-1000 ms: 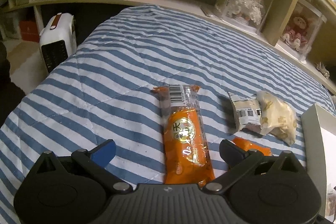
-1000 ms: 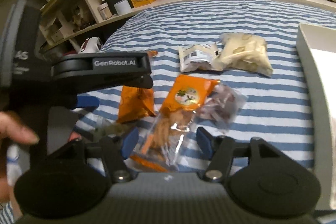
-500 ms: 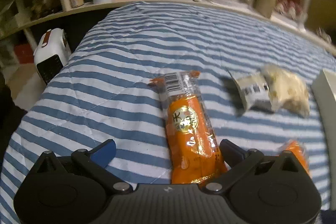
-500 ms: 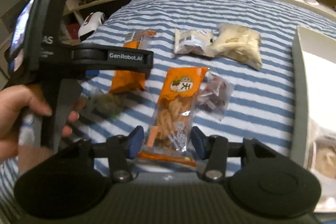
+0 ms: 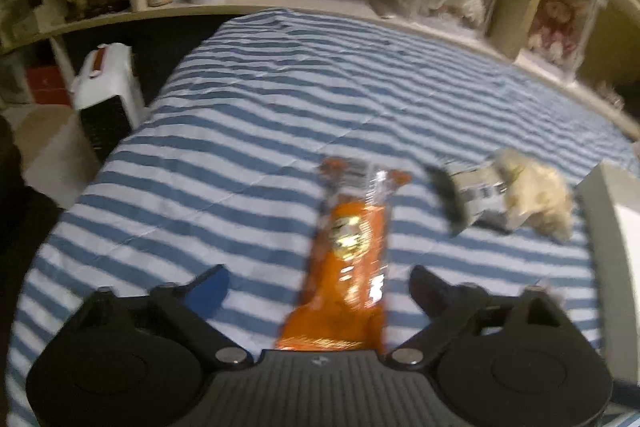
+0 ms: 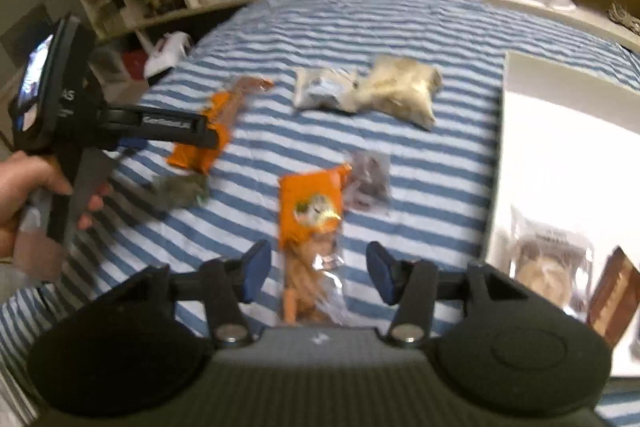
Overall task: Organize snacks
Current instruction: 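Grasp the orange K-labelled bar with the left tool while the right tool grasps the orange pastry packet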
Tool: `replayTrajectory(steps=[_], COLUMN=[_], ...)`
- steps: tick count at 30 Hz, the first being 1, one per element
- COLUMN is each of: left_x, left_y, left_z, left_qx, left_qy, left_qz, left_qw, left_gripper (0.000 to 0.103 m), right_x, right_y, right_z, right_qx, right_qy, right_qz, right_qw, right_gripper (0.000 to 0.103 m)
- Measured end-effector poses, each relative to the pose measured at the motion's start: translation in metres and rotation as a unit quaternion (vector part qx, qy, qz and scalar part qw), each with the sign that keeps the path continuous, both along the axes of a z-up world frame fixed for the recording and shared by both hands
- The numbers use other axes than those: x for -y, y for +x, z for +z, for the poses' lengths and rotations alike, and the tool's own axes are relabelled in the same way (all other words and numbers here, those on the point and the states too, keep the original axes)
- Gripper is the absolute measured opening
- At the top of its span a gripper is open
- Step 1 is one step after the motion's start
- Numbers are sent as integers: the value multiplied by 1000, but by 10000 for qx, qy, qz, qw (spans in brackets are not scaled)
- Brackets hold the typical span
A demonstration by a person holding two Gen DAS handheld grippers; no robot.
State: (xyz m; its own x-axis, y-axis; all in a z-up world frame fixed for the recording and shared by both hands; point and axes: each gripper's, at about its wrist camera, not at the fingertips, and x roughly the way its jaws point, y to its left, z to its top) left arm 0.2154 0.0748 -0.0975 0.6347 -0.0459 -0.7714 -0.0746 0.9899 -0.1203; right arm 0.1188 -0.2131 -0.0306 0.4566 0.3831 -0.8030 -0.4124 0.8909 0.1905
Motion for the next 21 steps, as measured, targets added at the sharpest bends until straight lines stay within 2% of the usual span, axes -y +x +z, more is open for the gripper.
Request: replayTrajectory(steps=[2,6,11,17,19,21], left_x=[6,18,18,20,20,21], left_y=[5,13,26,29,28,25], left_z=[-2,-6,-7,-8,-7,-5], left_qx=[37,114,140,83,45,37], left_qy=[-57,209,258,410,397,405], left_qz=[-79,-309,-334,-424,-427,-459], left_qw=[9999,9992,9990,9982,9983,9981], left_gripper=[80,72,60,56,50,43], right_x=[-8,-24,-35,-37,-35,-34], right_y=[0,4,11,22,28,31], right_z=[-4,-13,-17,-30,-33,-34], right_qx=[54,47,181,-7,-48,-90], right_qy=[-86,-181,-487,-435,-419,-362], right_qz=[88,84,-4,-77,-106,-97], right_qw=[9999,9998,9986,9990,9991,9993], right_gripper=[64,63,63,63,60,49])
